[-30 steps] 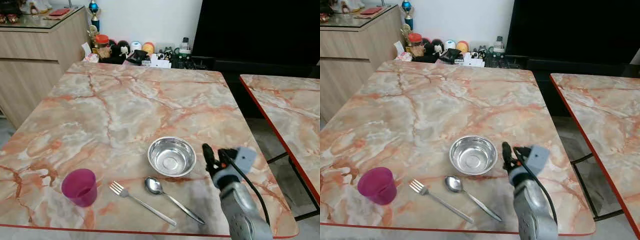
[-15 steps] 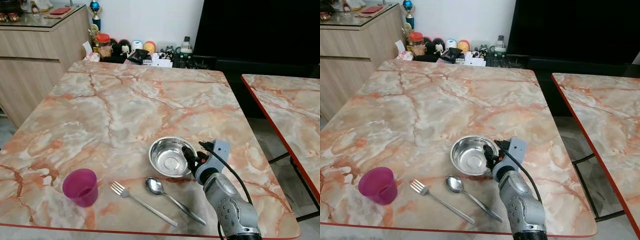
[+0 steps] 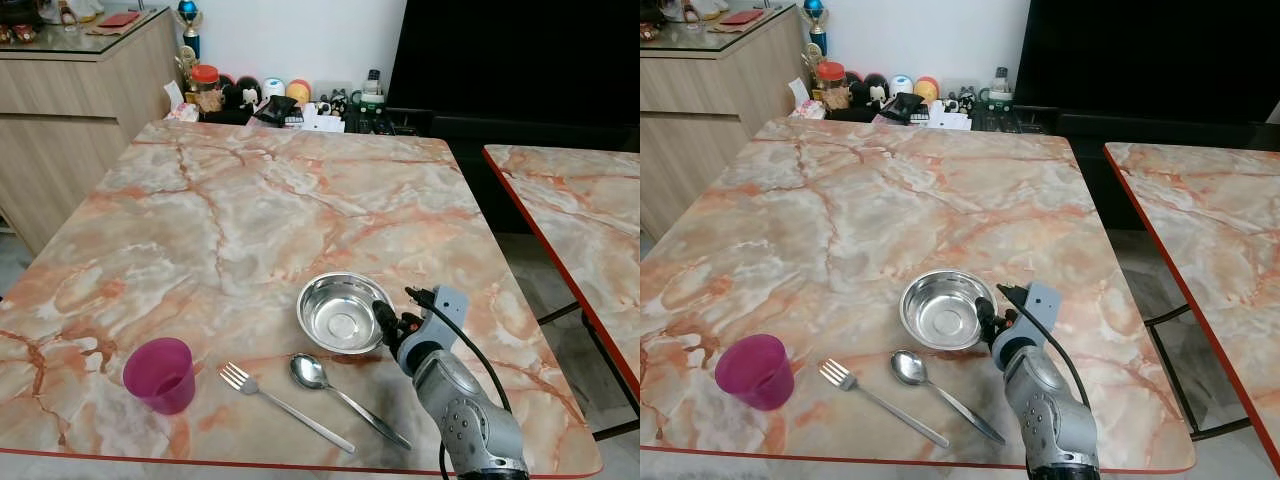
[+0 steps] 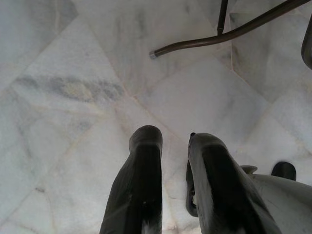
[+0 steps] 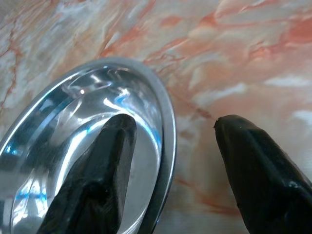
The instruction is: Setting the table
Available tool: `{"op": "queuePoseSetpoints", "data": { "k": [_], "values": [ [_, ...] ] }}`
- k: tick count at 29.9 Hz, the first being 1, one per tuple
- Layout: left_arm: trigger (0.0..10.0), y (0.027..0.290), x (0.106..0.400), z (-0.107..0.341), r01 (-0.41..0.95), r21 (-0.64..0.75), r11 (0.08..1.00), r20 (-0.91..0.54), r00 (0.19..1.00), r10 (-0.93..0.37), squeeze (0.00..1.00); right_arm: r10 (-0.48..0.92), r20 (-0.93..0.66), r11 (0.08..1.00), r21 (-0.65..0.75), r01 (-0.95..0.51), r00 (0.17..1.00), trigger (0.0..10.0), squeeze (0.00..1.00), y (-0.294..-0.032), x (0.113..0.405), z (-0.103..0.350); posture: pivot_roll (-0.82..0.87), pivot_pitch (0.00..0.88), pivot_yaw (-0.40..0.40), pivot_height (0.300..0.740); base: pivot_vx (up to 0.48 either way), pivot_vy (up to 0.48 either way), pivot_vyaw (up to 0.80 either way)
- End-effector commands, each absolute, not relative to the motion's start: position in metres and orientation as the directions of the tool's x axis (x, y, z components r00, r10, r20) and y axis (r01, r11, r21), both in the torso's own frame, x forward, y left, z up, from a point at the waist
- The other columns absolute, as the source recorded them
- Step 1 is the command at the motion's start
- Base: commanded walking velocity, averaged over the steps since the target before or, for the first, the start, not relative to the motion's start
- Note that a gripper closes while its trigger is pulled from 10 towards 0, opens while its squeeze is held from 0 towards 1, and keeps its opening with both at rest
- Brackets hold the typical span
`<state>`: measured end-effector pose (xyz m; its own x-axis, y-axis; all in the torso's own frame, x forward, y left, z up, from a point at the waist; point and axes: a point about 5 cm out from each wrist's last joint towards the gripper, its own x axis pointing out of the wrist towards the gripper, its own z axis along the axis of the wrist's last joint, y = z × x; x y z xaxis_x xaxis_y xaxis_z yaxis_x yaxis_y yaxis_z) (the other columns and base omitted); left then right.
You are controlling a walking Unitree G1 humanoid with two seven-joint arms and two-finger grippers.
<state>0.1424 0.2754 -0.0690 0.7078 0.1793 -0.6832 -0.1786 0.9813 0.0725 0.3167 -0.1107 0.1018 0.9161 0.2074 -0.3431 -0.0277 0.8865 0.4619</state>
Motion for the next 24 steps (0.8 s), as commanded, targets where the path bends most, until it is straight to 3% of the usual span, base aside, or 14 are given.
{"op": "queuePoseSetpoints", "data": {
  "k": [1,5,14,15,16,17,20,21,24],
  "values": [
    [10.0,0.2732,0.1346,-0.0731,-0.155,0.083,0.984,-0.705,0.689,0.167,0.00,0.216,-0.360,0.879,0.476,-0.020,0.908,10.0,0.00,-0.1103,0.3151,0.0964,0.12,0.039,-0.053,0.740,0.000,0.000,0.00],
    [10.0,0.2744,0.1351,-0.0725,-0.150,0.086,0.985,-0.705,0.689,0.167,0.00,0.235,-0.363,0.881,0.471,-0.040,0.902,10.0,0.00,-0.1065,0.3178,0.0951,0.13,0.011,-0.053,0.740,0.000,0.000,0.00],
    [10.0,0.2722,0.1387,-0.0722,-0.155,0.086,0.984,-0.701,0.693,0.171,0.00,0.255,-0.356,0.882,0.467,-0.065,0.899,10.0,0.00,-0.1042,0.3217,0.0971,0.12,0.047,-0.049,0.740,0.000,0.000,0.00],
    [10.0,0.2715,0.1389,-0.0723,-0.154,0.085,0.984,-0.700,0.694,0.169,0.00,0.249,-0.355,0.883,0.466,-0.061,0.901,5.0,0.00,-0.1052,0.3222,0.0973,0.12,0.056,-0.050,0.740,0.000,0.000,0.00],
    [10.0,0.2713,0.1396,-0.0720,-0.155,0.083,0.984,-0.698,0.696,0.169,0.00,0.241,-0.355,0.884,0.464,-0.054,0.903,2.9,0.00,-0.1066,0.3229,0.0974,0.12,0.065,-0.050,0.740,0.000,0.000,0.00],
    [10.0,0.2714,0.1398,-0.0719,-0.160,0.082,0.984,-0.697,0.696,0.171,0.00,0.239,-0.356,0.885,0.463,-0.052,0.904,1.8,0.00,-0.1072,0.3231,0.0972,0.12,0.069,-0.051,0.740,0.000,0.000,0.00],
    [10.0,0.2716,0.1400,-0.0718,-0.164,0.082,0.983,-0.696,0.697,0.175,0.00,0.238,-0.357,0.886,0.462,-0.051,0.903,1.5,0.00,-0.1076,0.3236,0.0970,0.12,0.080,-0.050,0.740,0.000,0.000,0.00],
    [10.0,0.2716,0.1398,-0.0719,-0.165,0.082,0.983,-0.696,0.696,0.175,0.00,0.239,-0.357,0.885,0.462,-0.052,0.903,0.0,0.00,-0.1075,0.3237,0.0970,0.12,0.080,-0.050,0.740,0.000,0.000,0.00],
    [10.0,0.2726,0.1384,-0.0721,-0.169,0.084,0.982,-0.698,0.694,0.179,0.00,0.243,-0.355,0.884,0.464,-0.055,0.903,0.0,0.00,-0.1065,0.3236,0.0978,0.12,0.092,-0.050,0.740,0.000,0.000,0.00]
  ]
}}
